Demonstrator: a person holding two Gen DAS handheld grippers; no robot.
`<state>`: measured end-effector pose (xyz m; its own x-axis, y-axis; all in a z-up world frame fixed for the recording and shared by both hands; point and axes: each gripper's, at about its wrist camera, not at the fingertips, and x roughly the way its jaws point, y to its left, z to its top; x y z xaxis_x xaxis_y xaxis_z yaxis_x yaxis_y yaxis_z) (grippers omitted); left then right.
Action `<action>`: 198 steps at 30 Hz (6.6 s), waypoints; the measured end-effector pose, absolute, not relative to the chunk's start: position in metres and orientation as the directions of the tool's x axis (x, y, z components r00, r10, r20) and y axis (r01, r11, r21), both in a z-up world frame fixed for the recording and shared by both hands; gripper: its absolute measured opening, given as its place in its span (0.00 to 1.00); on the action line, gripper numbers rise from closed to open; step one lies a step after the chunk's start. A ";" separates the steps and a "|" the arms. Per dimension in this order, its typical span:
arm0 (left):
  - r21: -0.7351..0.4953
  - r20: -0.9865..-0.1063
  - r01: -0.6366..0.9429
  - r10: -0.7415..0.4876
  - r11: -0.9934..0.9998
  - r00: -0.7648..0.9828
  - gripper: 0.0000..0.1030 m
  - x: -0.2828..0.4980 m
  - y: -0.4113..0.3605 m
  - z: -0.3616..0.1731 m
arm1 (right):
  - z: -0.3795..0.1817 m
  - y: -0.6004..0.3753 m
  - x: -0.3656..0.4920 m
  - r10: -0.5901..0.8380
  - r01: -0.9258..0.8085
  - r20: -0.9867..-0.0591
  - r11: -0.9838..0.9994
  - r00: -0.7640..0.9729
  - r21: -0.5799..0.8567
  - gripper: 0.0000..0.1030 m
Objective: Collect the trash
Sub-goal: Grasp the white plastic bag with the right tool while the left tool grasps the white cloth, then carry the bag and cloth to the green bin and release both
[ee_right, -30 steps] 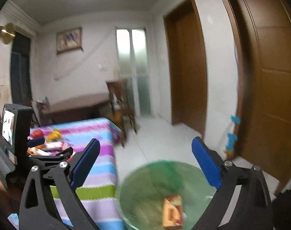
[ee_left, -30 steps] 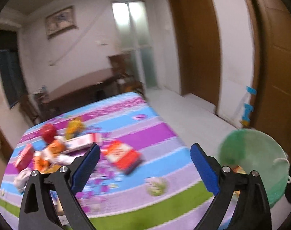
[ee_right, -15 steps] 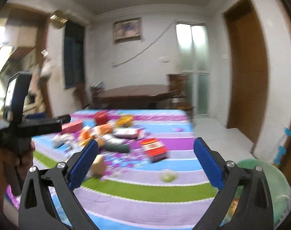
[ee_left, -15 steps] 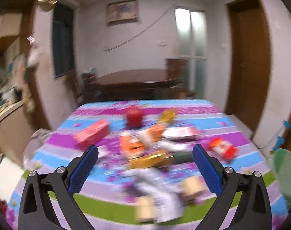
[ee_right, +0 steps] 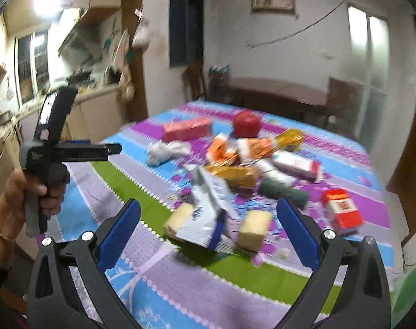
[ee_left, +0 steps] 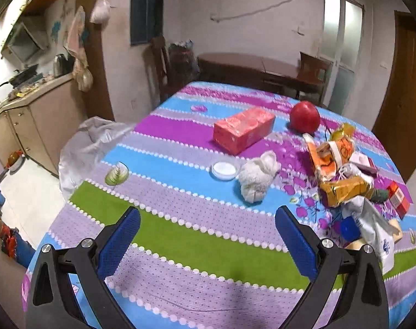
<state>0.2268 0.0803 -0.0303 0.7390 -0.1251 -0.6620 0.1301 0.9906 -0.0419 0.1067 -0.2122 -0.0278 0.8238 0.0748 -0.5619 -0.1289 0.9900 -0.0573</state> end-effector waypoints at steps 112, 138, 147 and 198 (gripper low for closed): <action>0.293 -0.436 0.661 -0.519 0.691 0.735 0.37 0.048 -0.315 0.045 | 0.024 -0.454 -0.132 -0.334 0.474 -0.482 0.856 0.810 0.204 0.35; 0.287 -0.572 0.862 -0.647 0.418 0.504 0.37 0.000 -0.498 -0.008 | 0.007 -0.547 -0.178 -0.399 0.673 -0.694 0.721 0.600 0.167 0.35; 0.232 -0.668 0.922 -0.638 0.310 0.383 0.37 -0.008 -0.542 -0.039 | -0.010 -0.565 -0.185 -0.344 0.711 -0.749 0.663 0.566 0.233 0.35; 0.070 -0.761 0.970 -0.616 0.233 0.203 0.65 0.002 -0.553 -0.065 | -0.012 -0.595 -0.189 -0.217 0.690 -0.736 0.584 0.641 0.428 0.70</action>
